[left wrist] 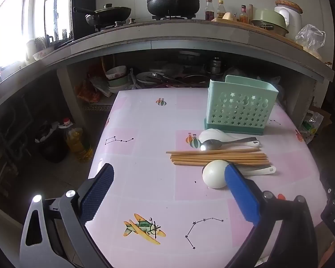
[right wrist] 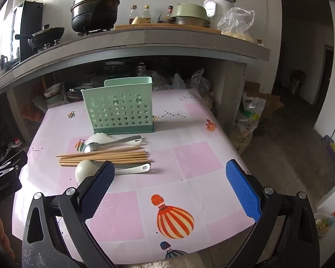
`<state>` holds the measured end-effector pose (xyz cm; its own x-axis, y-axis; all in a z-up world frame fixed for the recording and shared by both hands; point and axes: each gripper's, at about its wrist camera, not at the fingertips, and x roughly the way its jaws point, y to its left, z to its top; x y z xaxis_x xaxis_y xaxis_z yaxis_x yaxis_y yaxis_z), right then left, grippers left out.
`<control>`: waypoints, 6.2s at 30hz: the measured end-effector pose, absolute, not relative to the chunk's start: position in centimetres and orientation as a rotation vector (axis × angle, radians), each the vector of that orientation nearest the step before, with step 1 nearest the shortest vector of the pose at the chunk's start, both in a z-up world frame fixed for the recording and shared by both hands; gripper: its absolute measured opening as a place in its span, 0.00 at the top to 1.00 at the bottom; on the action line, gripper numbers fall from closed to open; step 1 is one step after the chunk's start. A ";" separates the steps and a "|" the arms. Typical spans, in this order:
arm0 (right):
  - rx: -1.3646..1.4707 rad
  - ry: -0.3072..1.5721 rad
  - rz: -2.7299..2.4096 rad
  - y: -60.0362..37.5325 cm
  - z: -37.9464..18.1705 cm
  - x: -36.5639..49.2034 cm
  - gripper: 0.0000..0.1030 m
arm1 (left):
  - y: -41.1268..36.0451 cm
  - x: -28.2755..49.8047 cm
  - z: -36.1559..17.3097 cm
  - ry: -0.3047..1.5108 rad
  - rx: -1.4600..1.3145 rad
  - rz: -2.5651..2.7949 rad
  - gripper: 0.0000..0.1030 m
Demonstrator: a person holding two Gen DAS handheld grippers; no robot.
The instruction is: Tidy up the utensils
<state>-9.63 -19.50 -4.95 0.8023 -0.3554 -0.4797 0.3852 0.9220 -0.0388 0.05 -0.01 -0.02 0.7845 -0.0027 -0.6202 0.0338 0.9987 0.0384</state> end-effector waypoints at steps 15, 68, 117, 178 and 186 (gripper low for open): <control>0.063 0.509 -0.396 -19.4 -5.1 -9.4 0.08 | -0.1 0.7 -1.2 0.722 0.021 -0.044 0.05; 0.067 0.524 -0.393 -19.3 -5.7 -9.4 0.08 | 0.4 1.0 -2.2 0.764 0.040 -0.021 0.05; -0.044 0.567 -0.322 -19.7 -8.7 -6.5 0.08 | 1.2 3.6 -6.7 0.852 -0.163 -0.289 0.05; -0.124 0.588 -0.256 -20.0 -9.6 -3.7 0.08 | -4.8 6.4 -11.7 0.803 0.115 -0.429 0.90; -0.523 0.609 -0.045 -17.2 -10.9 -2.8 0.21 | -2.5 5.6 -9.8 0.764 0.055 -0.404 0.96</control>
